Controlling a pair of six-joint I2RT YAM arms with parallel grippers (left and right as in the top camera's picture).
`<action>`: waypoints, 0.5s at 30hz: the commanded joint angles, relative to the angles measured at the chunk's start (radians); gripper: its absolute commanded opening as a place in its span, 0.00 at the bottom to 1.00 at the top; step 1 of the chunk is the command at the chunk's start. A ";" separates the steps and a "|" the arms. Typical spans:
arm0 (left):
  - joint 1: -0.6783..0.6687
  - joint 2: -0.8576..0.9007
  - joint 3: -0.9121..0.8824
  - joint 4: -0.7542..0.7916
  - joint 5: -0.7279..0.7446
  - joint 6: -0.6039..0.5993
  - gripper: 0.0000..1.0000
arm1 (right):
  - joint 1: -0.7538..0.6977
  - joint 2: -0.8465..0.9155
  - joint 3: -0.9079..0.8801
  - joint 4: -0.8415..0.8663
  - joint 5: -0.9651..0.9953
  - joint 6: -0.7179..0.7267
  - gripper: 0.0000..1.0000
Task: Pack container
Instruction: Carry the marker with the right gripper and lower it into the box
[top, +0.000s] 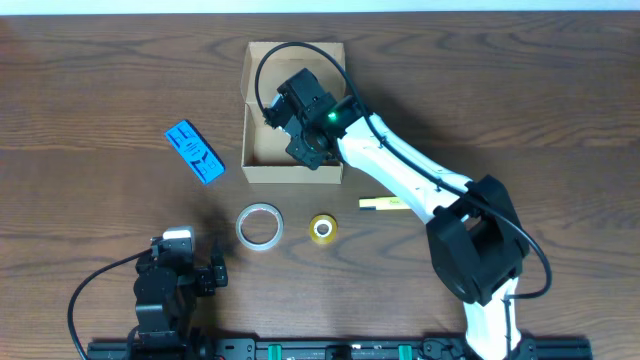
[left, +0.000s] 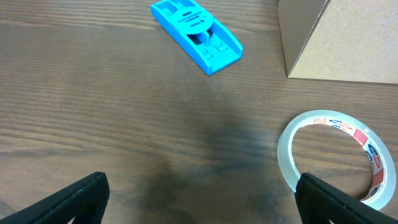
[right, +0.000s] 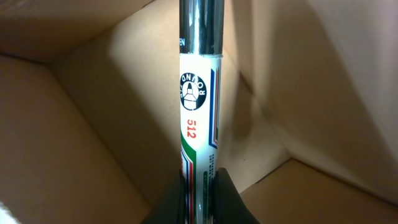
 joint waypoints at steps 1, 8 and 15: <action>-0.005 -0.006 -0.009 -0.003 -0.007 0.014 0.95 | 0.013 0.039 0.001 -0.006 0.000 -0.015 0.04; -0.005 -0.006 -0.009 -0.002 -0.008 0.014 0.95 | 0.015 0.051 0.001 0.009 0.000 -0.015 0.17; -0.005 -0.006 -0.009 -0.003 -0.008 0.014 0.95 | 0.015 0.051 0.002 0.063 0.001 -0.015 0.36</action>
